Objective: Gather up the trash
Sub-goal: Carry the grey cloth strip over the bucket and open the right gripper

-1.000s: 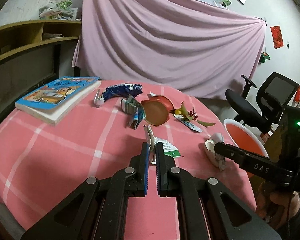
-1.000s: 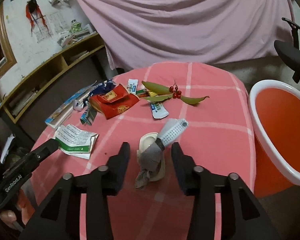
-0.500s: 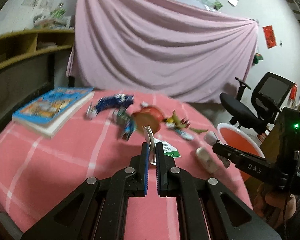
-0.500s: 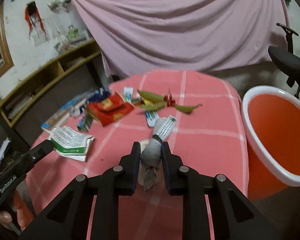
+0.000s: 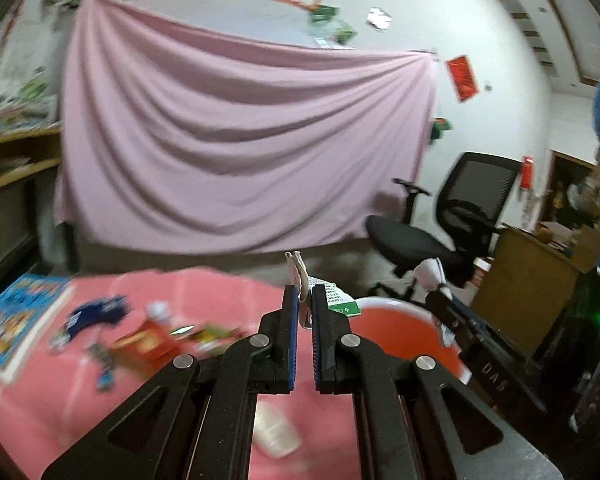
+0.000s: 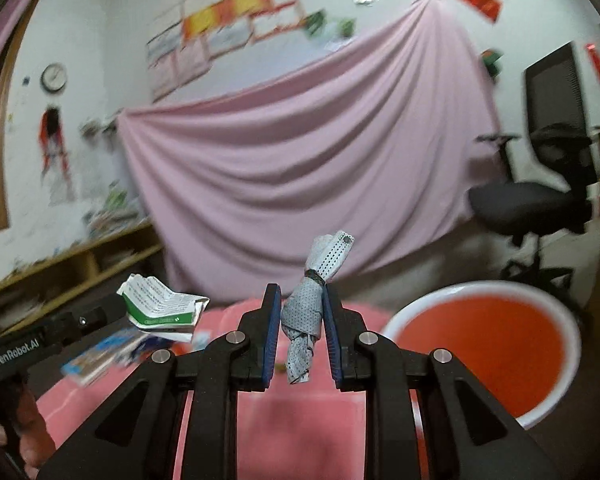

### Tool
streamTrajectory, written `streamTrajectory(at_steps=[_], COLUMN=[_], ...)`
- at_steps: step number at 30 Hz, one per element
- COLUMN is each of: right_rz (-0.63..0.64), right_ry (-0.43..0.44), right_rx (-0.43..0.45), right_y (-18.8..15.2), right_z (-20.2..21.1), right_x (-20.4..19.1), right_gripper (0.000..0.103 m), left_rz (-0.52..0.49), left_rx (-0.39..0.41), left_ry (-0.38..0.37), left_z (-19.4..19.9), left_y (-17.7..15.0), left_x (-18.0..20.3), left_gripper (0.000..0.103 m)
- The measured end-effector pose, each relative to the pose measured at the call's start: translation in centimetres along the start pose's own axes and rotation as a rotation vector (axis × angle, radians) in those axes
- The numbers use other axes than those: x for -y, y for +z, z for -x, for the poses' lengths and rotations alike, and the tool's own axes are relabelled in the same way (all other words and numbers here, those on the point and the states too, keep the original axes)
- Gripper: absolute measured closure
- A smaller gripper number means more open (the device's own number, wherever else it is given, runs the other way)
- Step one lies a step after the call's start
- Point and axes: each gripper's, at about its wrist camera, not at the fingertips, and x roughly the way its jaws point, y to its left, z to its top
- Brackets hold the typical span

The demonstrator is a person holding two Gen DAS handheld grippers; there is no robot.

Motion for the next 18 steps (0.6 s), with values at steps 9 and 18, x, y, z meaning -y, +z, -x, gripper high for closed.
streamTrajectory(at_steps=[9,18], right_rz=[-0.145,-0.195], right_ry=[-0.193,-0.242], right_rx=[-0.049,-0.194], right_y=[0.0,-0.9], right_z=[-0.5,-3.2], right_x=[8.6,12.6], right_gripper=[0.083,0.082], left_rz=[-0.057,0.003], left_rx=[-0.131,-0.338], left_ry=[-0.153,-0.155], left_z=[-9.5,-18.0], left_y=[0.2,-0.9], left_x=[8.2,10.4], left_gripper=[0.099,0.098])
